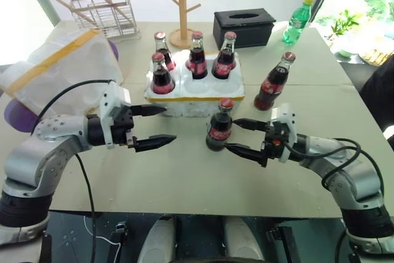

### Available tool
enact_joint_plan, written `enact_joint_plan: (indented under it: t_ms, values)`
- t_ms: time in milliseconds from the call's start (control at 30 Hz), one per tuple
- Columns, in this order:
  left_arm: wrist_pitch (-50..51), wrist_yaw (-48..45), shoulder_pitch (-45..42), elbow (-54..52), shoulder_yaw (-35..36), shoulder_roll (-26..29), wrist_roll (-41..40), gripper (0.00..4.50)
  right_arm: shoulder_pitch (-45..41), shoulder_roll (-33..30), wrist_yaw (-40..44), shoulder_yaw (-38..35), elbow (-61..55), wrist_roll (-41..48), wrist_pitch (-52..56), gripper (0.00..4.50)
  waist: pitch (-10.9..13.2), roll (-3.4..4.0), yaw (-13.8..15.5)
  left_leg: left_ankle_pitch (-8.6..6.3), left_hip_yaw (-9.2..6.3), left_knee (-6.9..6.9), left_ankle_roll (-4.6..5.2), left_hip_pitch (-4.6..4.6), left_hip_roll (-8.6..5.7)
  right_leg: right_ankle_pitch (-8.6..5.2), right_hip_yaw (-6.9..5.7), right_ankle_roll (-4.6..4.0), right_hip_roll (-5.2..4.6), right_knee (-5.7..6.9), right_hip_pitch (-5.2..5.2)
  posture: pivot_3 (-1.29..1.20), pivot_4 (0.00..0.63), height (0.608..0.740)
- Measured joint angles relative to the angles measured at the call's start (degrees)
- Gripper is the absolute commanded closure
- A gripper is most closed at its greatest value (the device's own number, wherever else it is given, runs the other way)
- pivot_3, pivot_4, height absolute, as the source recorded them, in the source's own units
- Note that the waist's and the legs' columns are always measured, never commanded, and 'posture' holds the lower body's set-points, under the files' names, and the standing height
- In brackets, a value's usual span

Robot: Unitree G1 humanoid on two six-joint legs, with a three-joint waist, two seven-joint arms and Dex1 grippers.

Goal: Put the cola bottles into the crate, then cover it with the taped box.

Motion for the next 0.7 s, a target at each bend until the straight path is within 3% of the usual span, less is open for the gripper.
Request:
enact_joint_plan:
  t_ms: [400, 500, 567, 700]
  values:
    - [1.5, -2.3, -0.7, -1.8, -1.6, 1.4, -3.2, 0.04, -6.4, 4.9, 2.3, 5.7, 8.2, -3.5, -1.0, 0.00, 0.0, 0.00, -0.2, 0.00, -0.01, 0.00, 0.00, 0.01, 0.01, 0.00, 0.00, 0.00, 0.02, 0.01, -0.02, 0.00, 0.150, 0.740]
    - [1.4, -2.6, -0.8, -1.9, -2.1, 1.4, -3.2, 0.00, -7.8, 6.6, 2.7, 6.5, 10.6, -3.9, -1.2, 0.84, 0.0, 0.00, -0.2, 0.00, 0.00, 0.00, 0.00, 0.00, 0.01, 0.00, 0.00, 0.00, 0.02, 0.02, -0.02, 0.00, 0.150, 0.740]
    - [1.3, -2.5, -1.0, -1.9, -2.2, 1.4, -3.1, 0.00, -8.4, 6.9, 3.7, 6.4, 11.0, -3.7, -1.2, 1.66, 0.0, 0.00, -0.1, 0.00, -0.01, 0.00, 0.00, 0.00, 0.01, 0.00, 0.00, 0.00, 0.03, 0.01, -0.03, 0.00, 0.150, 0.740]
    - [1.2, -1.5, -1.2, -1.9, -2.2, 1.3, -2.9, 0.00, -8.6, 7.1, 4.6, 6.3, 10.3, -1.1, 2.4, 1.69, 0.0, 0.01, -0.1, 0.00, -0.01, -0.01, 0.00, -0.03, 0.00, 0.00, 0.00, 0.00, 0.01, 0.01, -0.05, 0.00, 0.150, 0.740]
